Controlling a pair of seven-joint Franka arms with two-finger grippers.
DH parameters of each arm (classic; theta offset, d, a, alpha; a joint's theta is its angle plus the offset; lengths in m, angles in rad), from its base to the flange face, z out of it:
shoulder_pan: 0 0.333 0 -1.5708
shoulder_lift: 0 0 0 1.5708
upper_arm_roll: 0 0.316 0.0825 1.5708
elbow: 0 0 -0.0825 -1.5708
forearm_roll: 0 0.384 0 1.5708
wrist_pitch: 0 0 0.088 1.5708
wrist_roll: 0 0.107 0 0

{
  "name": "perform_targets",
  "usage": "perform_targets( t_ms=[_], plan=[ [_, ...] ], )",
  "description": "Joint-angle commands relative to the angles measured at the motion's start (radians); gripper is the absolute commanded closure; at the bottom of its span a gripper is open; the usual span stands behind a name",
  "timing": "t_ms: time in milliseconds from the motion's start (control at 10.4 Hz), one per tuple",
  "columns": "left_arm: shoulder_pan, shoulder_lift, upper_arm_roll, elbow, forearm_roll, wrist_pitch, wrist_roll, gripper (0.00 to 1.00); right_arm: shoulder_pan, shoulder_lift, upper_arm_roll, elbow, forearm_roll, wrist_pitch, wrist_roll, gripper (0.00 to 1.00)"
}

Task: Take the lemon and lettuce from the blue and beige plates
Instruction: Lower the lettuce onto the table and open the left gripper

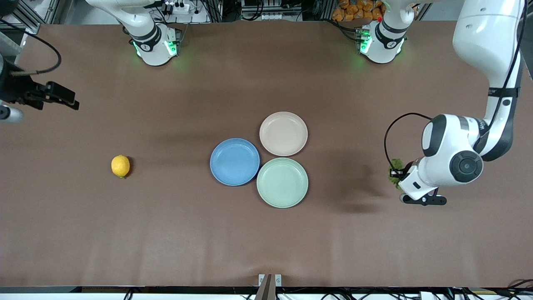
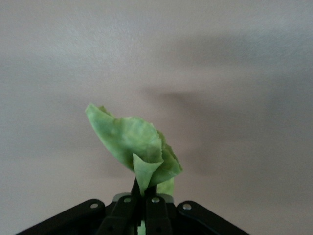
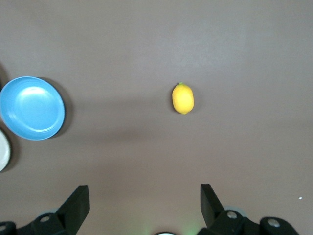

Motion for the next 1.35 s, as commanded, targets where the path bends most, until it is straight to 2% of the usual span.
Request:
perform_targets(
  t_ms=[0, 96, 193, 481, 1252],
  plan=[
    [0.006, 0.050, -0.009, 0.013, 0.019, 0.036, 0.002, 0.82, 0.009, 0.033, 0.022, -0.005, -0.038, 0.041, 0.006, 0.00],
    [0.006, 0.058, -0.009, 0.014, 0.019, 0.044, 0.002, 0.27, 0.012, 0.032, 0.022, -0.005, -0.031, 0.044, -0.004, 0.00],
    [0.006, 0.058, -0.009, 0.016, 0.020, 0.047, 0.002, 0.00, 0.016, 0.030, 0.023, -0.005, -0.027, 0.041, -0.008, 0.00],
    [0.006, 0.011, -0.008, 0.042, 0.025, 0.032, 0.008, 0.00, 0.062, 0.035, 0.032, 0.003, -0.025, 0.082, -0.006, 0.00],
    [-0.015, -0.296, -0.045, 0.043, 0.026, -0.161, 0.010, 0.00, 0.045, -0.002, 0.026, -0.039, -0.028, 0.018, -0.014, 0.00]
  ],
)
